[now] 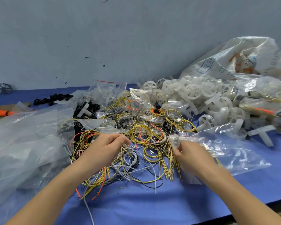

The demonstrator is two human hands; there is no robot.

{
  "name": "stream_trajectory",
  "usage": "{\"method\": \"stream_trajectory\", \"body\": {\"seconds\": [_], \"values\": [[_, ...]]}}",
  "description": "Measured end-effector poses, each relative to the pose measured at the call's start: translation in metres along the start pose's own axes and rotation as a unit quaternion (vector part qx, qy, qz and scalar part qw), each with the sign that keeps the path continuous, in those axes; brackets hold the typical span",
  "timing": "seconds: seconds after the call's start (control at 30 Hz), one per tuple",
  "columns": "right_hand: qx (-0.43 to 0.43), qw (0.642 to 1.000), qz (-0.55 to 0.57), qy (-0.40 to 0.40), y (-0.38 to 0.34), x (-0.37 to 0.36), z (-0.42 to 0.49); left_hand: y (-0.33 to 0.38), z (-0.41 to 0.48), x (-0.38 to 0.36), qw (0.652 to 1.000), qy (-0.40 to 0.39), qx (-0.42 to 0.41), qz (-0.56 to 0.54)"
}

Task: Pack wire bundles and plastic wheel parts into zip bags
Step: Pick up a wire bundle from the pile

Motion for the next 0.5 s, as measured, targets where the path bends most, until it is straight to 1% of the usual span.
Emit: {"method": "stream_trajectory", "body": {"seconds": [0.07,0.1,0.13,0.2,0.27,0.33,0.4,0.43,0.47,0.5], "values": [[0.006,1.000,0.029,0.009,0.003,0.005,0.002,0.000,0.000,0.002,1.000,-0.005,0.009,-0.028],[0.015,0.998,0.064,0.017,0.002,0.007,0.004,0.001,0.000,0.003,0.999,-0.009,0.014,-0.046],[0.030,0.992,0.122,0.021,-0.001,0.007,0.007,0.001,0.000,0.006,0.998,-0.011,0.017,-0.063],[0.060,0.960,0.274,0.019,-0.015,0.004,0.012,0.002,-0.001,0.010,0.996,-0.014,0.023,-0.086],[0.070,0.924,0.375,0.013,-0.030,-0.002,0.016,0.003,-0.002,0.014,0.991,-0.023,0.033,-0.125],[0.070,0.899,0.432,0.001,-0.044,-0.009,0.017,0.003,-0.003,0.015,0.972,-0.048,0.052,-0.224],[0.066,0.873,0.483,-0.018,-0.056,-0.015,0.017,0.005,-0.007,0.008,0.935,-0.085,0.065,-0.337],[0.059,0.860,0.507,-0.028,-0.062,-0.019,0.016,0.006,-0.008,0.000,0.920,-0.109,0.065,-0.371],[0.052,0.848,0.526,-0.038,-0.066,-0.021,0.016,0.007,-0.010,-0.010,0.911,-0.131,0.061,-0.385],[0.048,0.838,0.541,-0.044,-0.071,-0.023,0.016,0.007,-0.010,-0.020,0.910,-0.146,0.056,-0.383]]}}
Point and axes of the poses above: each hand's wrist, its own z-axis towards the middle knuckle, its own x-axis out of the back of the hand, y = z × x, the point moved 9 cm from there along z, towards the middle knuckle, and after that the axes turned 14 degrees about x, right-handed, at the moved point
